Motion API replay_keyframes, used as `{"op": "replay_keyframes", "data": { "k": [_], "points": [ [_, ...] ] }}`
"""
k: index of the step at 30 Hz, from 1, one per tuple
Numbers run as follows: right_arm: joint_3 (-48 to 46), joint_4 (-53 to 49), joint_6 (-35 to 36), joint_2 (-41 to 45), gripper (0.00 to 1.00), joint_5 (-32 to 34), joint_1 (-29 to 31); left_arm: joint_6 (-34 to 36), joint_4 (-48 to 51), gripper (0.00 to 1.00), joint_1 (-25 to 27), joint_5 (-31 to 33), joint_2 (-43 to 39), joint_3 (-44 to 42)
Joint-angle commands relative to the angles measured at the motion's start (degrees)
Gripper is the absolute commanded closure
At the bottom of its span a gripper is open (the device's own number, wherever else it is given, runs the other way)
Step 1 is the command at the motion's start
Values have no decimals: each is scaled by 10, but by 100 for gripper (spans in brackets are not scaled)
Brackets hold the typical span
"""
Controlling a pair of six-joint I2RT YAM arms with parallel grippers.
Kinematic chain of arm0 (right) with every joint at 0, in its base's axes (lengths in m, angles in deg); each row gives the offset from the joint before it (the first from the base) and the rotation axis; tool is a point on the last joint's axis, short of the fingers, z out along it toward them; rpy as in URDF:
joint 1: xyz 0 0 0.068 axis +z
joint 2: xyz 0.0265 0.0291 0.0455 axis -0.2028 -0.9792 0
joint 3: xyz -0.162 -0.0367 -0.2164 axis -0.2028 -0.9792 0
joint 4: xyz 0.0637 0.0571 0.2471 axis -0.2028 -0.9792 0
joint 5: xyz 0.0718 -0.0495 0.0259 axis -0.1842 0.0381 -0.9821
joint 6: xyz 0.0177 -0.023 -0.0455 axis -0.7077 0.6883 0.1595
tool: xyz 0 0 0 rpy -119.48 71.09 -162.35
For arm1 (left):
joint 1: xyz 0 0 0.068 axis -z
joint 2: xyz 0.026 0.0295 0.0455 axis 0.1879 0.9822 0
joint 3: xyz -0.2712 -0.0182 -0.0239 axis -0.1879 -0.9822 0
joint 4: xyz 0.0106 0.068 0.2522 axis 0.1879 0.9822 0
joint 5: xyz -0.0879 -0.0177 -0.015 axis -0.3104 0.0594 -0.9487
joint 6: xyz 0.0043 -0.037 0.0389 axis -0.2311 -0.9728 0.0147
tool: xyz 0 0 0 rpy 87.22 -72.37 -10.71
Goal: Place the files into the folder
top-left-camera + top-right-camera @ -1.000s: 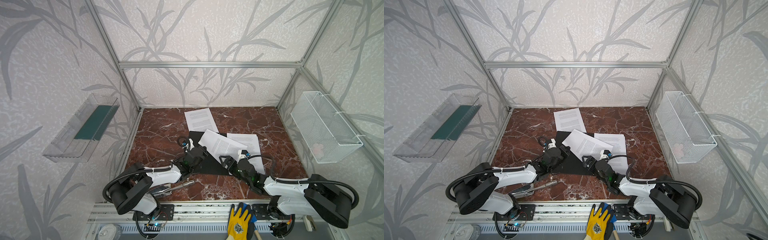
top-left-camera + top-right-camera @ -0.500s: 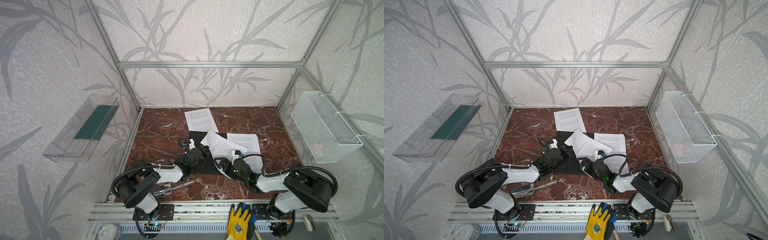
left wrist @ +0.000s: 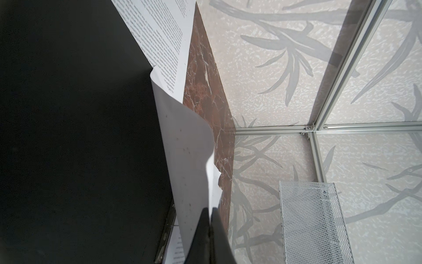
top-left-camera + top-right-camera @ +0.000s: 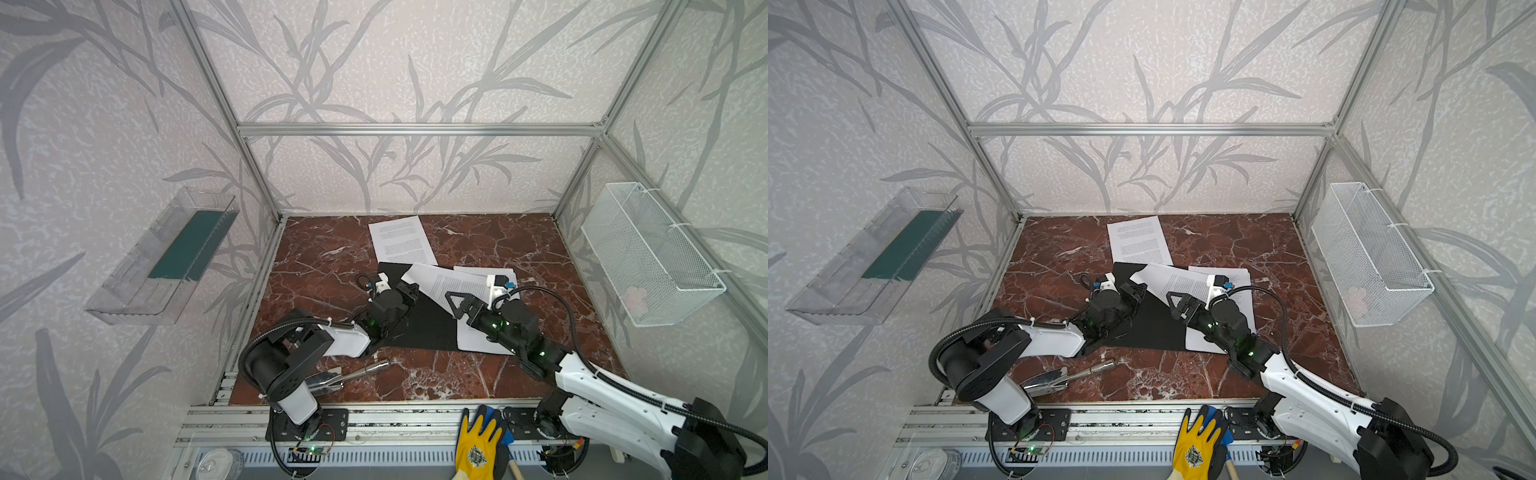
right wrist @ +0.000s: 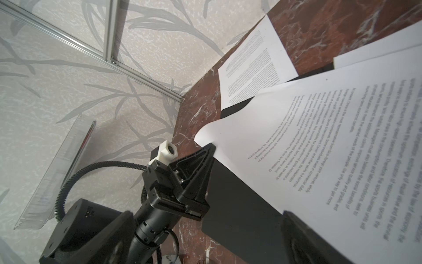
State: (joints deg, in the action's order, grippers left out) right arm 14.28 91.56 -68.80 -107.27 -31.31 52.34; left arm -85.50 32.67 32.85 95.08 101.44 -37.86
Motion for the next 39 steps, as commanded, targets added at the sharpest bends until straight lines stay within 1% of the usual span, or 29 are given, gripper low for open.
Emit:
{"op": "replay_keyframes", "data": {
  "k": [1, 5, 8, 16, 20, 23, 25, 28, 35, 39],
  "points": [
    [-1, -75, 13, 22, 1, -23, -14, -35, -68, 100, 8, -13, 34, 30],
    [-16, -78, 0, 32, 1, -42, -30, -35, -80, 100, 24, -7, 54, 49],
    [-39, -65, -20, 39, 1, -74, -50, -33, -97, 100, 29, 5, 64, 49],
    [-68, -82, -48, 89, 1, -104, -53, -31, -122, 100, 33, 7, 89, 62],
    [-94, -41, -82, 74, 1, -123, -52, -33, -131, 100, 33, 2, 96, 63],
    [-113, 20, -103, 34, 1, -125, -51, -31, -133, 100, 36, 0, 96, 63],
    [-119, 58, -114, 6, 1, -121, -51, -33, -136, 100, 36, -4, 96, 62],
    [-128, 103, -128, -21, 1, -98, -51, -38, -148, 100, 37, -6, 100, 56],
    [-142, 124, -160, -7, 1, -20, -51, -51, -175, 100, 41, -12, 114, 47],
    [-141, 155, -179, -32, 1, -5, -51, -62, -199, 100, 43, -19, 132, 48]
  ]
}}
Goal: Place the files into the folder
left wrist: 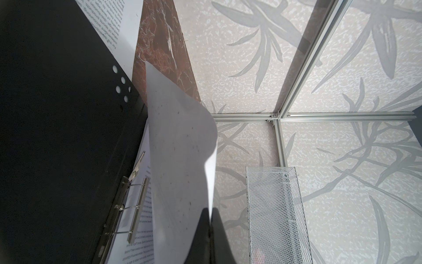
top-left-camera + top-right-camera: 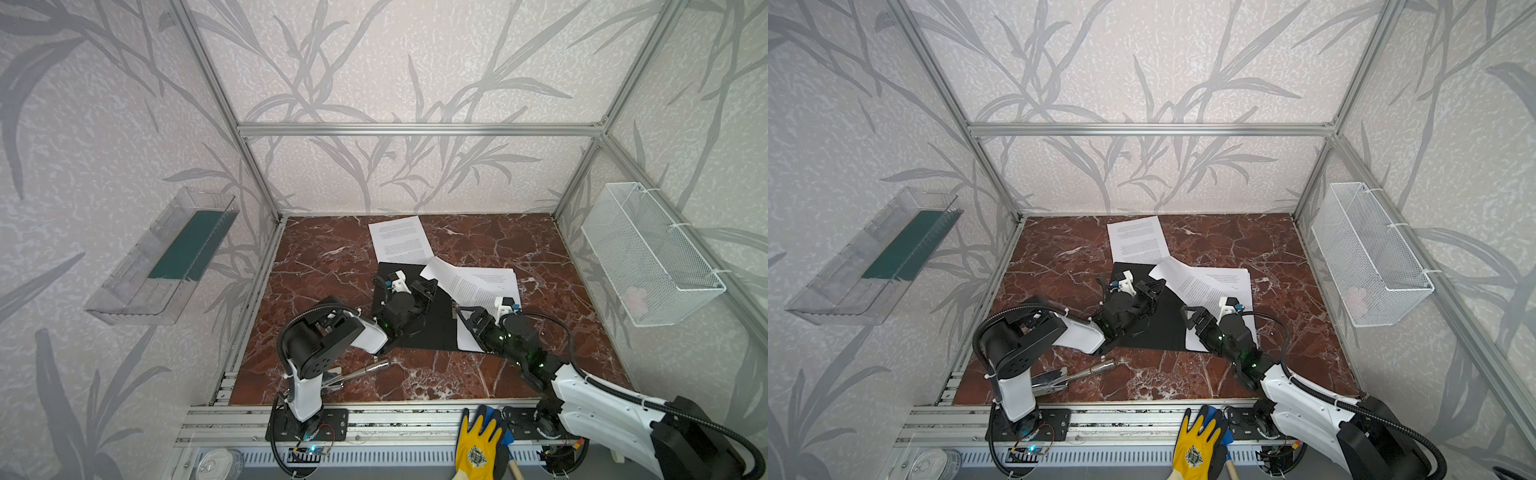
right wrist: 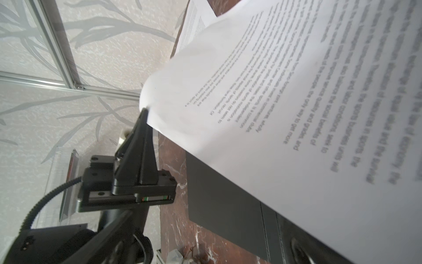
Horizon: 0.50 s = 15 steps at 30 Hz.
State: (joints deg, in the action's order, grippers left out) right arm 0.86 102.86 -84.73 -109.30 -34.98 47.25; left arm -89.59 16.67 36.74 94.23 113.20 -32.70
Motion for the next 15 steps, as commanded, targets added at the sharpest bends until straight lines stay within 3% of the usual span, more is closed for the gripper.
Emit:
{"op": "replay_keyframes", "data": {
  "k": [1, 9, 15],
  "points": [
    [-7, 52, -25, -23, 1, 36, 0, -23, -42, 100, 5, -10, 17, -4],
    [1, 133, -52, -107, 1, 65, 0, -20, -60, 100, 16, -14, 20, -16],
    [-10, 174, -78, -130, 16, 98, 0, -20, -78, 100, 23, -4, 22, -37]
  ]
}}
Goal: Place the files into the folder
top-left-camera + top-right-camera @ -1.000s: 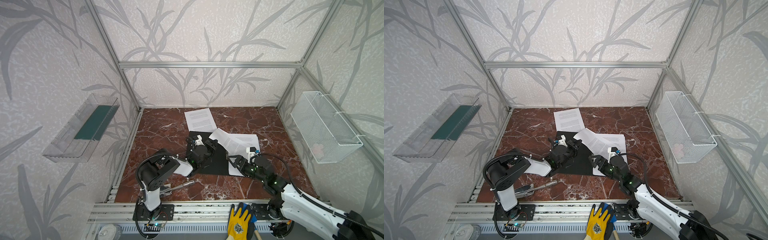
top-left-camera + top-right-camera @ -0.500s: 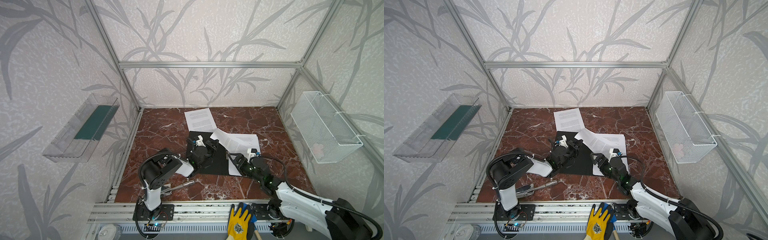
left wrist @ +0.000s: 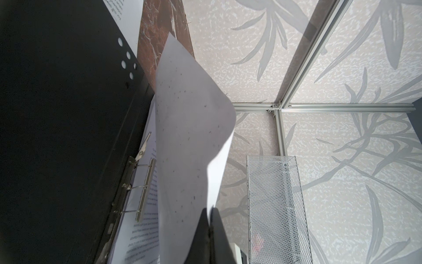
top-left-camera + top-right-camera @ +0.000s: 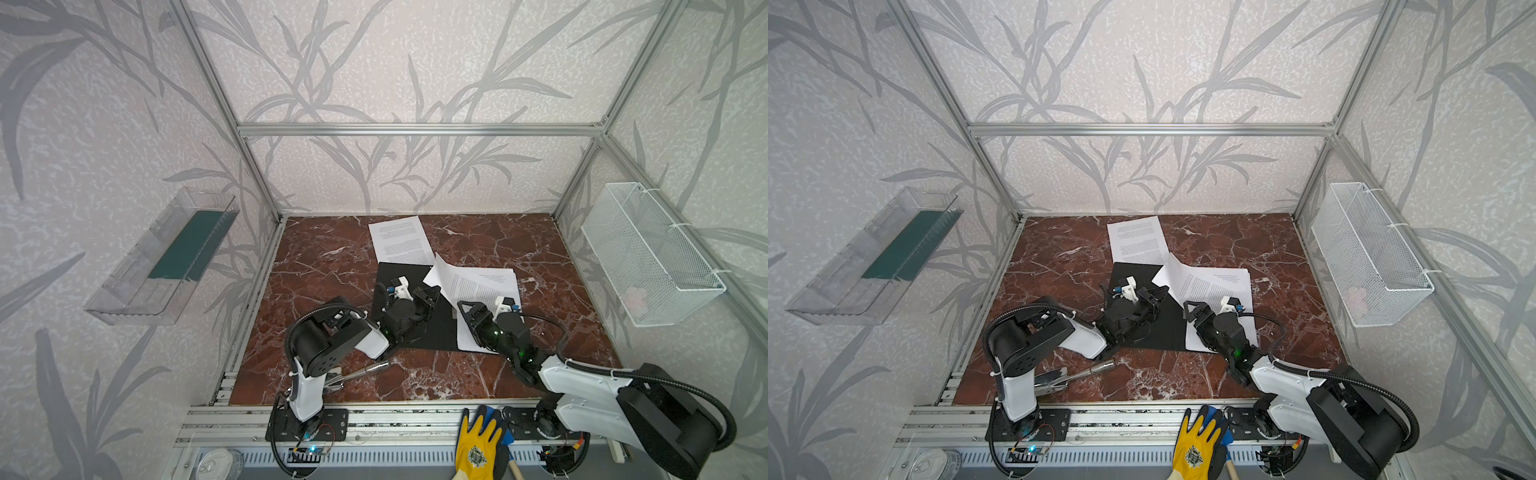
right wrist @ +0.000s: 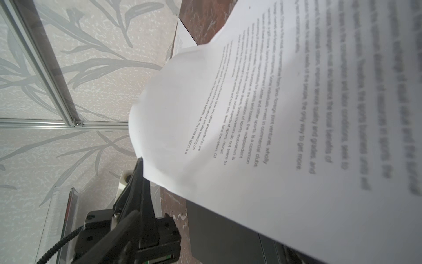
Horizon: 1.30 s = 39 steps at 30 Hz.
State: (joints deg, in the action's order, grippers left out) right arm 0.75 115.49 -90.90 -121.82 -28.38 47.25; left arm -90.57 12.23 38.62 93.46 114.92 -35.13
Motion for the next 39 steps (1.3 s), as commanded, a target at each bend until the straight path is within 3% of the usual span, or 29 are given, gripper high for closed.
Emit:
{"op": "replay_keyframes", "data": {
  "k": [1, 7, 13, 17, 19, 25, 33, 36, 39],
  "points": [
    [-9, 53, -17, -6, 17, 38, 0, -10, -40, 100, 6, 5, 7, -15],
    [-2, 53, -36, -21, 27, 56, 3, -16, -67, 100, 11, 5, 26, -18],
    [-4, 78, -65, -49, 53, 69, 10, -13, -83, 97, 16, 14, 39, -18],
    [-3, 73, -77, -51, 58, 84, 20, -5, -83, 96, 20, 20, 42, -17],
    [-2, 67, -81, -50, 68, 87, 21, -3, -84, 96, 21, 22, 44, -18],
    [3, 41, -91, -36, 70, 94, 21, 11, -84, 95, 24, 32, 44, -21],
    [3, 32, -94, -26, 88, 93, 22, 29, -84, 93, 26, 39, 45, -20],
    [6, 30, -95, -20, 94, 92, 22, 41, -83, 85, 26, 39, 42, -19],
    [9, 0, -93, -10, 99, 92, 23, 61, -80, 61, 26, 35, 32, -20]
  ]
}}
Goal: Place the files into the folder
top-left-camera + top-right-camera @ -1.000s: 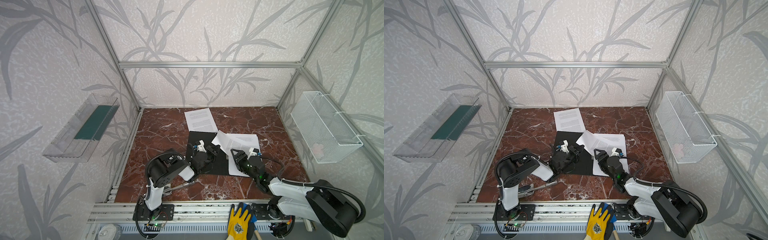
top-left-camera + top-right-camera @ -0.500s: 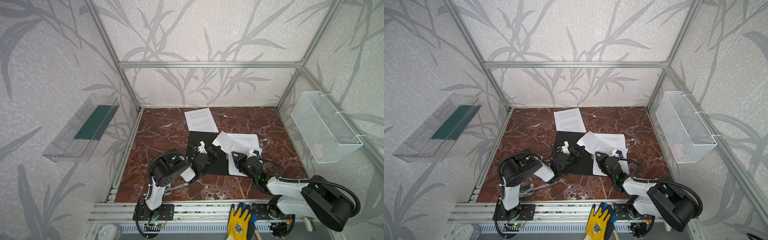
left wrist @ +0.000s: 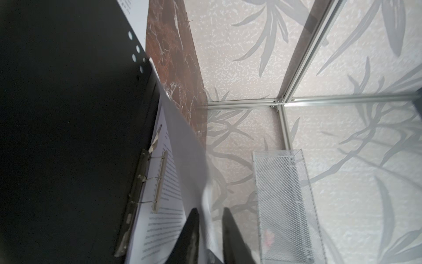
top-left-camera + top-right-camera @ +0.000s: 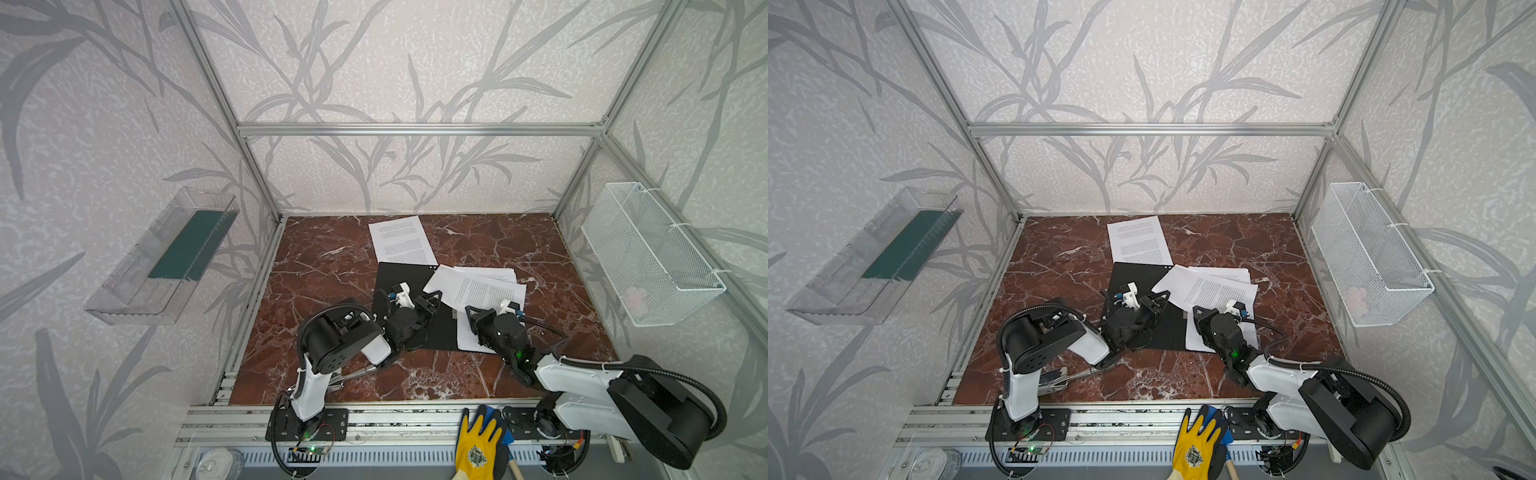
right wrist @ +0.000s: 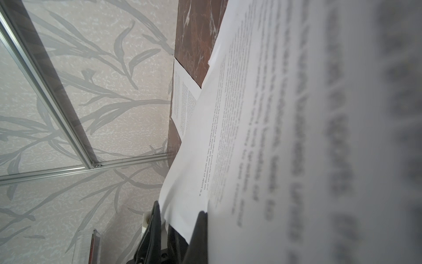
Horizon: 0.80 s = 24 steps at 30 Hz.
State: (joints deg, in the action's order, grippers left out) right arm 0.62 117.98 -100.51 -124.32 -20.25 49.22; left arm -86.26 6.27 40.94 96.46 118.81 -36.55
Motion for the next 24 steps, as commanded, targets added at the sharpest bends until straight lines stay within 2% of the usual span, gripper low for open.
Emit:
{"op": "replay_keyframes", "data": {
  "k": [1, 2, 7, 10, 12, 16, 20, 24],
  "points": [
    [11, -32, 4, 20, 100, 10, 3, 26, -17, 39, 3, 6, -11, -7],
    [12, -37, 8, 27, 100, 11, 3, 34, -16, 2, 3, 5, -18, -8],
    [27, -109, 46, 82, 100, 23, 3, 84, 29, 1, 2, -2, -78, -22],
    [47, -170, 106, 127, 100, 27, 2, 123, 72, 1, 2, -11, -130, -34],
    [72, -225, 158, 155, 100, 3, -9, 150, 120, 1, 0, -25, -170, -40],
    [149, -356, 291, 203, 100, -68, -39, 221, 268, 1, -1, -26, -294, -56],
    [255, -497, 425, 197, 100, -145, -65, 301, 463, 1, 2, 14, -461, -67],
    [340, -597, 515, 179, 100, -168, -69, 369, 668, 1, 0, 43, -606, -35]
  ]
}}
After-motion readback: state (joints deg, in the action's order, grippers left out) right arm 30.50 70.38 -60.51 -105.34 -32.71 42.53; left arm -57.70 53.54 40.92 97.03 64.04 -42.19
